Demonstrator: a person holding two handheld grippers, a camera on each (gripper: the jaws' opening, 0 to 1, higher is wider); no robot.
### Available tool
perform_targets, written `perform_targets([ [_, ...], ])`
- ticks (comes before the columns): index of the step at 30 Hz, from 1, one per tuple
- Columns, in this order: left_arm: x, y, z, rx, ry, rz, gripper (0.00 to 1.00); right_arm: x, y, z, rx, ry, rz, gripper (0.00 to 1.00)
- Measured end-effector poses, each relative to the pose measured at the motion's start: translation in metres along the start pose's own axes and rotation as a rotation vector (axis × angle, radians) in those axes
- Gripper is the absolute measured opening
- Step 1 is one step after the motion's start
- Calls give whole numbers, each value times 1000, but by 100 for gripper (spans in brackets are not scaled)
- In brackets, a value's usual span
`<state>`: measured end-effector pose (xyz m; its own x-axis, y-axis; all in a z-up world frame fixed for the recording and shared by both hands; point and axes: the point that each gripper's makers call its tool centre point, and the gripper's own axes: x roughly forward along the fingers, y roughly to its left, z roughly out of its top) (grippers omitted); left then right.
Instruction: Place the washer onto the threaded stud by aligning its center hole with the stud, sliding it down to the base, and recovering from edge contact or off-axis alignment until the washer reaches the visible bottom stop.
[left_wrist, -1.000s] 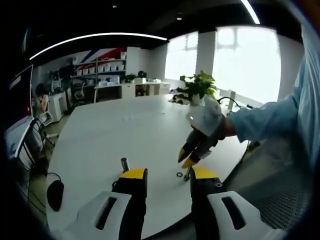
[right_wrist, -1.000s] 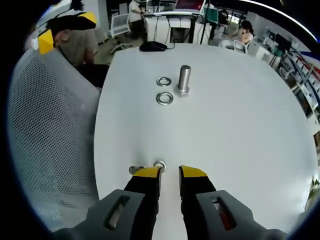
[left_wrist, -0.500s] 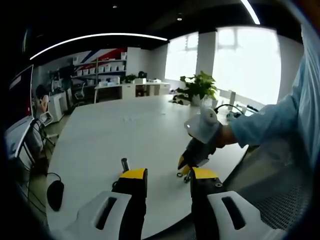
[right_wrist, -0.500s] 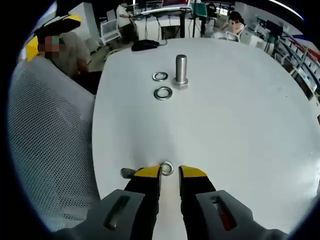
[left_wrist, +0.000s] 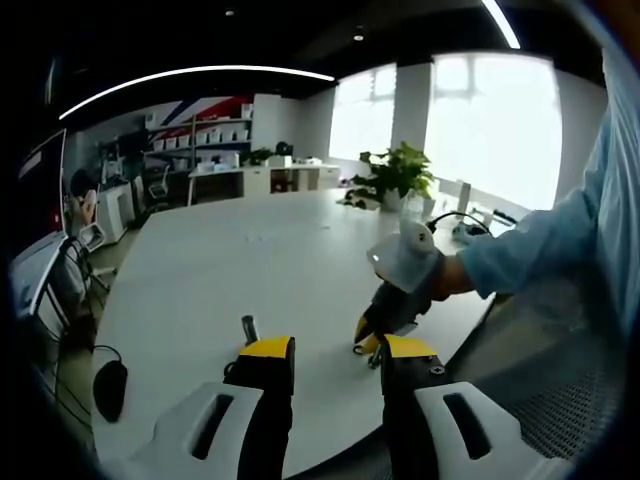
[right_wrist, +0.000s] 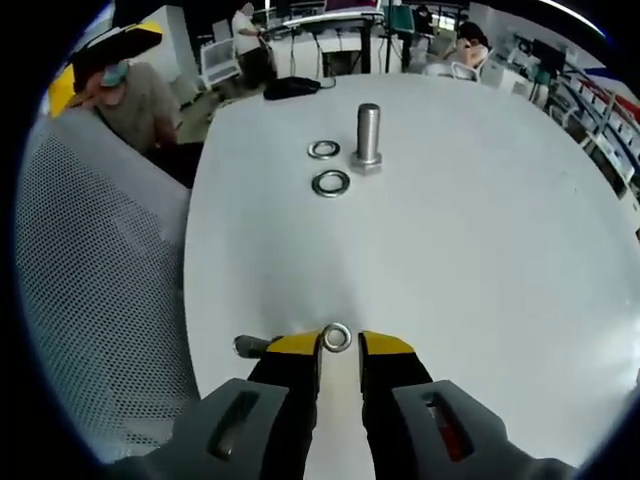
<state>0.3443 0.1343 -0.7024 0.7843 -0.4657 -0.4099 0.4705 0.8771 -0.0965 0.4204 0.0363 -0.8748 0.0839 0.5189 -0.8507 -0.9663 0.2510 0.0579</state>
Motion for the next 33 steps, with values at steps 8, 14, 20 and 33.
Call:
perform_targets([
  [8,0,0,0,0,1,0,32,0,0,-1,0,1,-1,18],
  [14,0,0,0,0,3,-1,32,1,0,-2,-82,15,-18,17],
  [20,0,0,-1,1,3,0,32,1,-2,-2,-75,18,-28,15],
  [33,0,0,0,0,1,3,32,-8,-7,6,5,-4,-24,14],
])
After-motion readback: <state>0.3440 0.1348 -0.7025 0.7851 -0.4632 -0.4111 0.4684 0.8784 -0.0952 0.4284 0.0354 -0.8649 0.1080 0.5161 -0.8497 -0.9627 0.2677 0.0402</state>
